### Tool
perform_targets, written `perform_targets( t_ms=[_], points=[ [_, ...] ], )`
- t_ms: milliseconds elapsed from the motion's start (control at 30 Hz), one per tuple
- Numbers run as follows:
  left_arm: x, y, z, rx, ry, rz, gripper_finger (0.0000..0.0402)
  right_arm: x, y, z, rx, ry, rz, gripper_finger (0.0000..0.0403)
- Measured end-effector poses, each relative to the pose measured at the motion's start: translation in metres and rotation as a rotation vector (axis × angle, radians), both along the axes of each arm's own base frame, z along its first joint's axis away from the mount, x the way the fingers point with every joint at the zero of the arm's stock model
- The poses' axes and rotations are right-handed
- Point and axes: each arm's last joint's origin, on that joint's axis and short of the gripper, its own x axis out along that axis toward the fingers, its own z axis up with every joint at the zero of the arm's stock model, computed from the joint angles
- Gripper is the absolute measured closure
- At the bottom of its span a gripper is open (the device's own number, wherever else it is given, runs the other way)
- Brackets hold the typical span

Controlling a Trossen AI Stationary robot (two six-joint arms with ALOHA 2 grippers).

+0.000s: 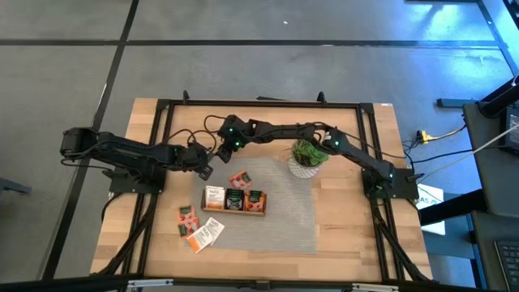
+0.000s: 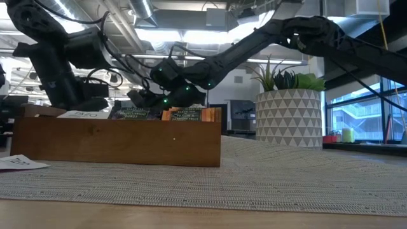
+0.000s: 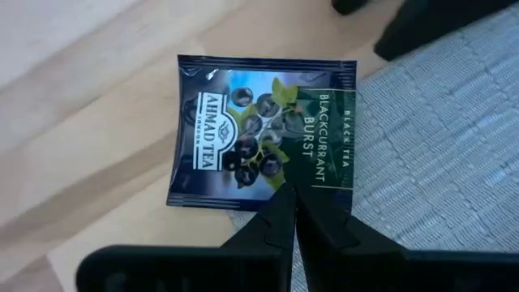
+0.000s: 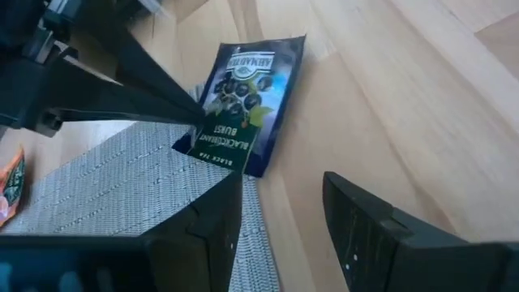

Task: Pick & Place Tea
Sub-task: Put the violet tea bag into the middle section of the wooden organizer

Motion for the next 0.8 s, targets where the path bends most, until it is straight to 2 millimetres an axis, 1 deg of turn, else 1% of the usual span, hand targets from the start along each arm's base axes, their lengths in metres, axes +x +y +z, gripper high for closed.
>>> perform_targets(
  t_ms=[167,367,567,667,800],
  points=[
    [0.005,0.001,-0.003,0.028,0.001,-0.001,0.0395,0.002,0.007,0.0,-0.024,-0.002,-0.01,0.023],
    [0.016,0.004,-0.012,0.075,-0.007,-0.007,0.0391,0.002,0.008,0.0,-0.002,0.005,-0.025,0.023],
    [0.018,0.004,-0.017,0.077,0.01,-0.006,0.0389,0.002,0.007,-0.001,-0.006,0.015,-0.039,0.0234],
    [0.018,0.004,-0.016,0.071,0.003,-0.005,0.0389,0.002,0.006,-0.001,0.004,0.018,-0.049,0.0251],
    [0.017,0.004,-0.015,0.062,-0.002,-0.007,0.039,0.002,0.006,-0.001,-0.028,0.009,-0.032,0.0294]
  ],
)
